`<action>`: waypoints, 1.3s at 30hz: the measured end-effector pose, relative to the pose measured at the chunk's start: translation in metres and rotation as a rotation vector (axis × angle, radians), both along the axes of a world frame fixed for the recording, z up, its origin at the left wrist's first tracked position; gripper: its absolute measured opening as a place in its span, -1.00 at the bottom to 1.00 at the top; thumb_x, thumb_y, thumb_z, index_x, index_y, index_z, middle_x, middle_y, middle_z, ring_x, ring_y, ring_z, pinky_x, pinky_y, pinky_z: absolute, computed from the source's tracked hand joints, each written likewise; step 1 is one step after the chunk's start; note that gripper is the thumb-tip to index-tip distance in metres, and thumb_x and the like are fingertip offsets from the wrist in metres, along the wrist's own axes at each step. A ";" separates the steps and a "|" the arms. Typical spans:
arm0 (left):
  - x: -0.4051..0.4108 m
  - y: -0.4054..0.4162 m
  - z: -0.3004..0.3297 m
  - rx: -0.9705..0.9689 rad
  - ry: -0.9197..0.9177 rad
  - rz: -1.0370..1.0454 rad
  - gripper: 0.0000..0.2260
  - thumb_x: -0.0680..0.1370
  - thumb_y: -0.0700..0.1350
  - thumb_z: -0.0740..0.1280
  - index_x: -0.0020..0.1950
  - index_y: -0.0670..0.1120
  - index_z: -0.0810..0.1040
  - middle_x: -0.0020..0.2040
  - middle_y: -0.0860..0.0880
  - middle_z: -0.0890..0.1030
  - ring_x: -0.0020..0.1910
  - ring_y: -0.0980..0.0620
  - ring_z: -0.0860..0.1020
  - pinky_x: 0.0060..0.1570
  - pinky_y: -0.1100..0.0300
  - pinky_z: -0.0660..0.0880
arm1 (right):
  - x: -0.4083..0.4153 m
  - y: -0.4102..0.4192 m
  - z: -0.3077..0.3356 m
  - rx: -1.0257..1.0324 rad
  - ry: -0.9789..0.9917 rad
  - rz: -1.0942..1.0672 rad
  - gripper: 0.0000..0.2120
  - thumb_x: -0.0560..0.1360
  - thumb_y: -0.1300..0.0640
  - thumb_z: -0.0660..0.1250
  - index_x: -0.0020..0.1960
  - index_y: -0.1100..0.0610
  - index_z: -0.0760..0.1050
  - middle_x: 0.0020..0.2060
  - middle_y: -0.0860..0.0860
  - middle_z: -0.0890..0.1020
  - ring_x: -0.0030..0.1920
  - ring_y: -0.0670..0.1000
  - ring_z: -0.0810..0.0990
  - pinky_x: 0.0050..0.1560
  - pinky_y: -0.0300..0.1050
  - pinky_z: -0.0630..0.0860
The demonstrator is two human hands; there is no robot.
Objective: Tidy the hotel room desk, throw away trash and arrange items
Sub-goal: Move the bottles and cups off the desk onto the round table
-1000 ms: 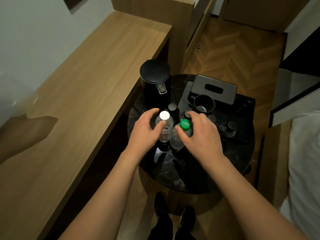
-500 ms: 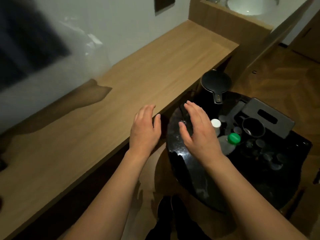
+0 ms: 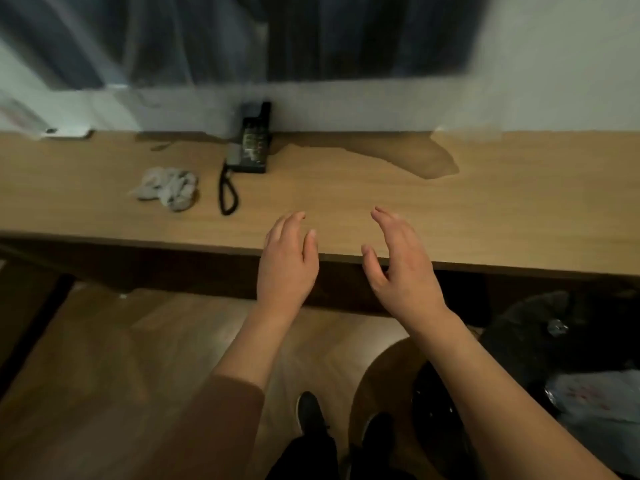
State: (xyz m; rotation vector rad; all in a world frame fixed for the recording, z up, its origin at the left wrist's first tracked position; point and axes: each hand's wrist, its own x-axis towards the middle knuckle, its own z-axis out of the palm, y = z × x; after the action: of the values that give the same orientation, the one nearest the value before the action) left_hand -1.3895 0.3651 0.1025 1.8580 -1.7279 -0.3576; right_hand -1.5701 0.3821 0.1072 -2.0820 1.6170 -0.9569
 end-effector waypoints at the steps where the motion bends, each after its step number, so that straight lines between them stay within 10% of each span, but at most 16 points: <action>1: 0.020 0.005 0.000 0.000 0.002 0.061 -0.64 0.69 -0.05 0.21 0.47 -0.13 0.43 0.42 -0.09 0.48 0.42 -0.02 0.42 0.40 0.12 0.34 | 0.018 -0.003 0.001 0.010 0.016 0.048 -0.50 0.60 0.08 0.27 0.50 0.15 0.28 0.45 0.07 0.39 0.49 0.00 0.29 0.49 0.10 0.28; 23: 0.416 0.256 0.019 -0.132 0.037 0.960 -0.67 0.67 -0.10 0.26 0.42 -0.15 0.46 0.31 -0.07 0.54 0.30 0.05 0.49 0.28 0.25 0.34 | 0.478 0.093 0.022 0.034 0.002 0.925 -0.52 0.61 0.15 0.27 0.50 0.15 0.29 0.44 0.03 0.39 0.47 -0.07 0.29 0.47 0.08 0.32; 39: 0.665 0.273 0.030 -0.135 -0.093 1.185 -0.69 0.66 -0.11 0.28 0.39 -0.15 0.49 0.28 -0.10 0.57 0.28 0.01 0.52 0.33 0.18 0.41 | 0.765 0.080 0.023 0.017 0.002 1.164 -0.50 0.60 0.11 0.27 0.51 0.06 0.26 0.43 -0.04 0.39 0.45 -0.13 0.30 0.42 -0.21 0.25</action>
State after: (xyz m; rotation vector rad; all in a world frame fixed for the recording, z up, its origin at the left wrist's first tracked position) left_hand -0.7242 0.6381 0.1329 2.4171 -0.4380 0.3147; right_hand -0.8052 0.4624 0.1298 -2.4133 0.1974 -0.4799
